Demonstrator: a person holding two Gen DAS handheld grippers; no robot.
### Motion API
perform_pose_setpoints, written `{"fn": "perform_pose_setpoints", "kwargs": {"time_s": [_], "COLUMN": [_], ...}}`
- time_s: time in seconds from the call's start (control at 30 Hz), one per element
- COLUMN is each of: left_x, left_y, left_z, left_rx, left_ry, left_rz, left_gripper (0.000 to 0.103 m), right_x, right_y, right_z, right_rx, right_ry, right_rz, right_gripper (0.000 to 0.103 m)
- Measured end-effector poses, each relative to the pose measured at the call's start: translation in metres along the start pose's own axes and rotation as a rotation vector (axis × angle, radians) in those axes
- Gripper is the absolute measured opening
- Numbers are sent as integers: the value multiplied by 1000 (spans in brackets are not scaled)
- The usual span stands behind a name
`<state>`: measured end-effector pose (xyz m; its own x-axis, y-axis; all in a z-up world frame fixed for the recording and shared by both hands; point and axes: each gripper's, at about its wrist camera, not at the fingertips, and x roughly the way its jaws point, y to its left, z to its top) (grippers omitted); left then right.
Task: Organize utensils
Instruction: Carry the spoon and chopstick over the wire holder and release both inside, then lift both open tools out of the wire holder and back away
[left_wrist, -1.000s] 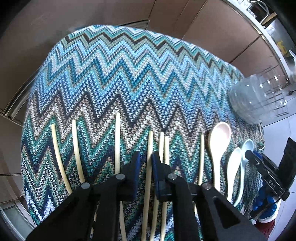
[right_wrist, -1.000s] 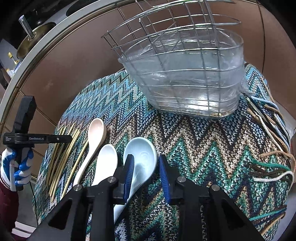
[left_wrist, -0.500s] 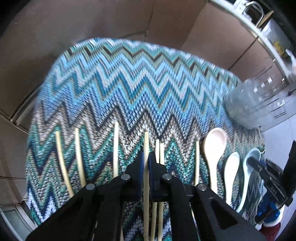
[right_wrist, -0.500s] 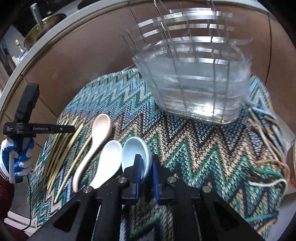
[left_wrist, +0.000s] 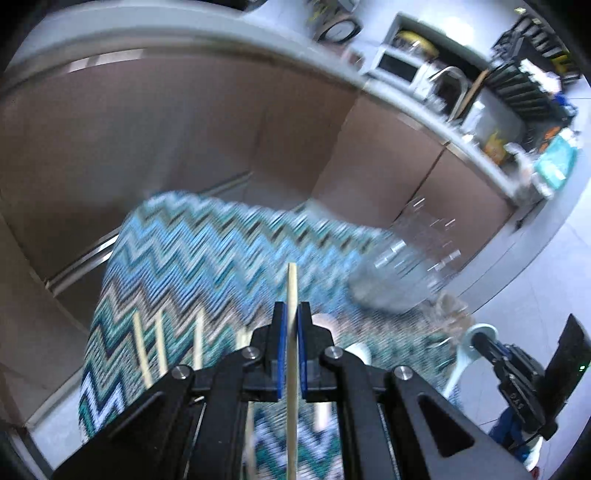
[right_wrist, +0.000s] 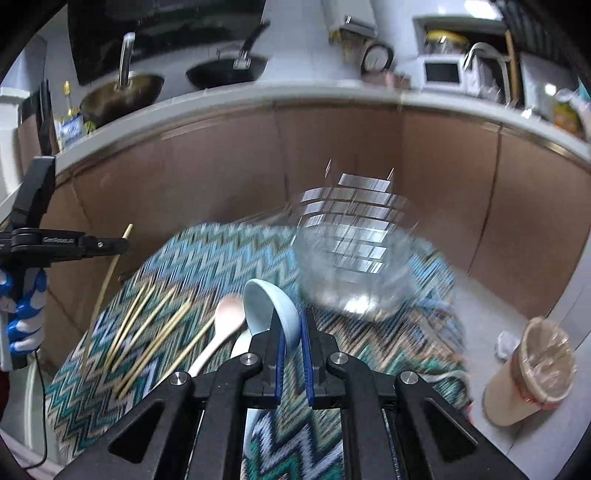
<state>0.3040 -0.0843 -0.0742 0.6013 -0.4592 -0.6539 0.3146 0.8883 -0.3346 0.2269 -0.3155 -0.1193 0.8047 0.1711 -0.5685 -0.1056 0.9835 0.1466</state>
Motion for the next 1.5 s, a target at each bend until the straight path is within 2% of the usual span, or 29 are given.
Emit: {"fn": "perform_pose_setpoints", "kwargs": {"time_s": [0.17,0.27,0.37,0.5,0.63,0.7,0.8,1.07,1.17,1.23,1.3,1.5], "left_x": [-20,-17,-5,23,60,73,94,129,130,122,109,44], "left_y": [-46,-75,-97,-122,-139,-145,-152,-154,-149,-144,-141,-124], "left_z": [45,75,99,119,128,127,119,83,74,69,67,59], "left_rx": [19,16,-3,-18,-29,-15,18,88,97,100,102,113], "left_ry": [-137,-212,-274,-360,-407,-443,-510,-568,-552,-553,-565,-620], "left_rz": [-113,-180,-221,-207,-162,-116,-51,53,62,61,59,99], "left_gripper": [5,5,5,5,5,5,5,7,9,13,19,33], "right_x": [-30,-35,-27,-3,27,40,53,84,88,86,77,41], "right_y": [-13,-20,-25,-34,-45,-48,-51,-53,-52,-49,-47,-40], "right_z": [45,73,92,107,106,101,91,63,56,53,54,57], "right_rx": [15,27,32,31,37,53,64,94,91,84,80,85], "right_ry": [-194,-313,-397,-464,-469,-467,-462,-418,-406,-409,-424,-446], "right_rz": [-76,-126,-194,-286,-335,-347,-370,-375,-371,-376,-386,-402], "right_gripper": [8,8,8,8,8,8,8,12,23,37,45,53]}}
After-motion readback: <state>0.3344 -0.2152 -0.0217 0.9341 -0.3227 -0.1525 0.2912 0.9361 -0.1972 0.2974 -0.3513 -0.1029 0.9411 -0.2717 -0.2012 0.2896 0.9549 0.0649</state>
